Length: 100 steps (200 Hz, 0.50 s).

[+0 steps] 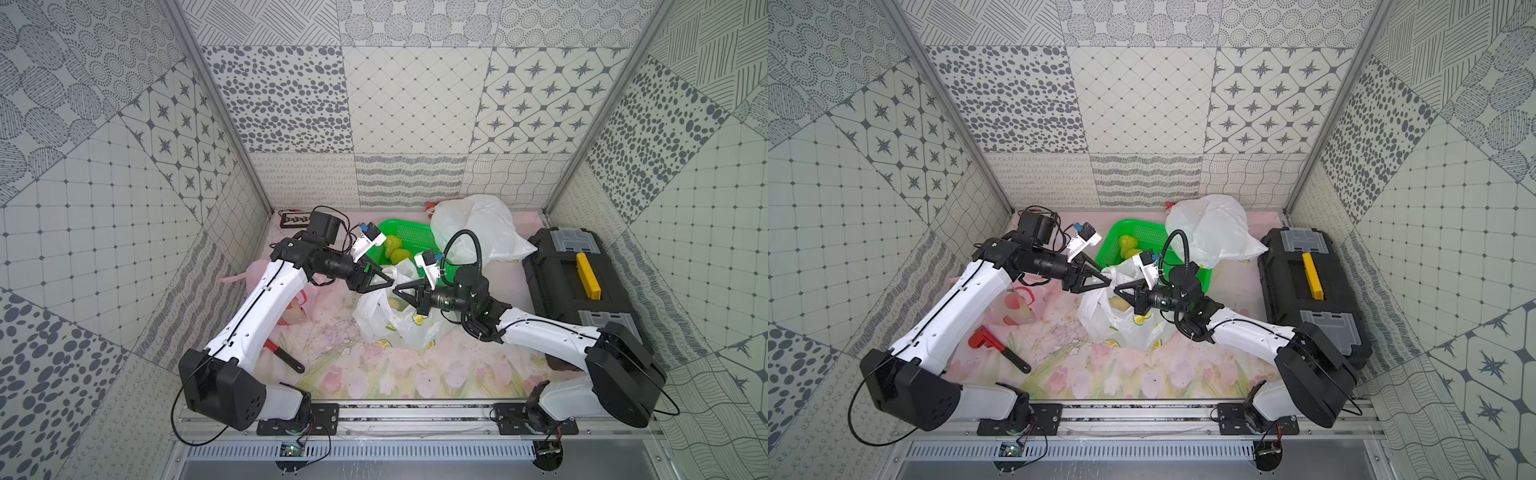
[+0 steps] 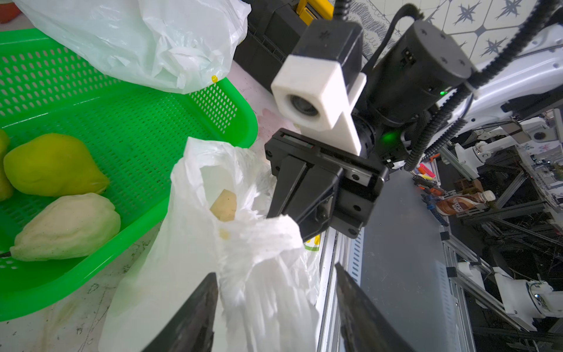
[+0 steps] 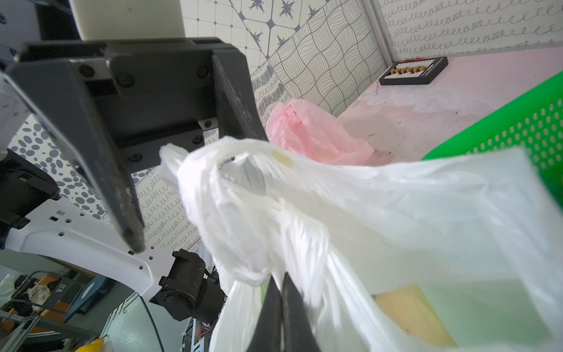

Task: Place the pears into plastic bags & tie knots
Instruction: Tie the plastic bag at the center of the board.

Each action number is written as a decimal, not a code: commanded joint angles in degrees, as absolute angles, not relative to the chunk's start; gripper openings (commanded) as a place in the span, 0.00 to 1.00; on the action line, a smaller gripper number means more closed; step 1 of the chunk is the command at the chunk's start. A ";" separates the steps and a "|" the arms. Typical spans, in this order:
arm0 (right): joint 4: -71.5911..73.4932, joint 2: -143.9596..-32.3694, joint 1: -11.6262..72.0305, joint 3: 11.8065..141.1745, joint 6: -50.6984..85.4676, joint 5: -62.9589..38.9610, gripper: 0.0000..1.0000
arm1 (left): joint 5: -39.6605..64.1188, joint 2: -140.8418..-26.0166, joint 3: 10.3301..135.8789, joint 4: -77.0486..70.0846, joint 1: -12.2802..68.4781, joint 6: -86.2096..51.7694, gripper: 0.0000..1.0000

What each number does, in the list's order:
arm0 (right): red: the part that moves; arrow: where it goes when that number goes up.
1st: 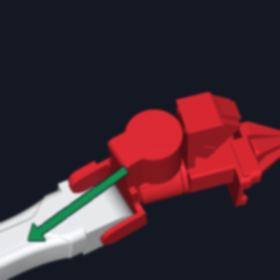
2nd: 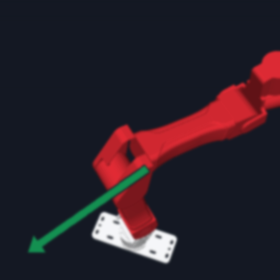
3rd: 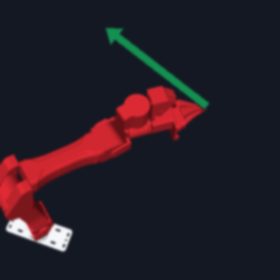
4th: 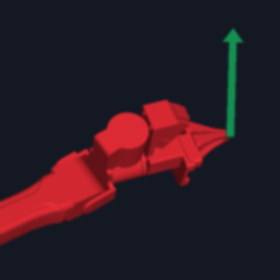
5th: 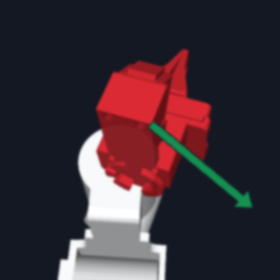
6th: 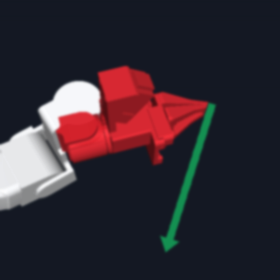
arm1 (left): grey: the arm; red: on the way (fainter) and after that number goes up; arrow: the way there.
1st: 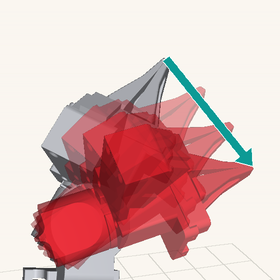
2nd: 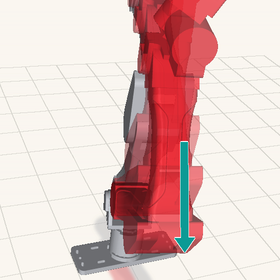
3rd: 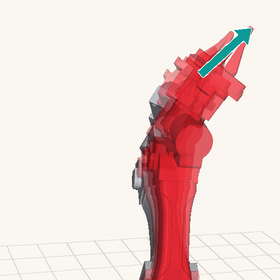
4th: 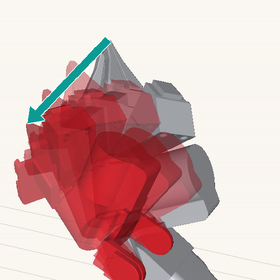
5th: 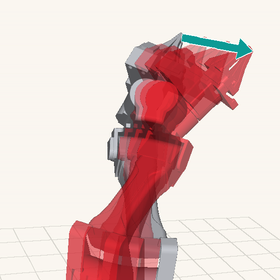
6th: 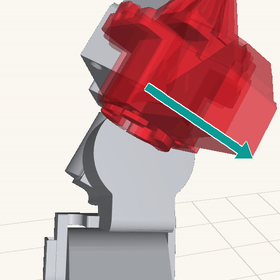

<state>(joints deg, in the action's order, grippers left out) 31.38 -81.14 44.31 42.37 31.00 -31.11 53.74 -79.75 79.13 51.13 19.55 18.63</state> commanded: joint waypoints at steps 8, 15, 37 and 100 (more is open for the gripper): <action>33.66 -82.09 44.50 43.82 31.69 -31.99 0.03 | 50.64 -83.06 81.93 50.59 21.42 19.95 0.58; 33.53 -82.03 44.48 43.93 31.72 -31.99 0.03 | 49.93 -83.75 82.49 50.70 21.68 19.80 0.55; 32.79 -81.37 44.54 44.38 31.88 -31.74 0.04 | 48.95 -85.06 83.40 51.92 22.89 20.78 0.43; 5.57 -68.69 44.14 51.56 18.17 -32.86 0.40 | 47.61 -79.30 78.63 45.83 23.20 22.97 0.00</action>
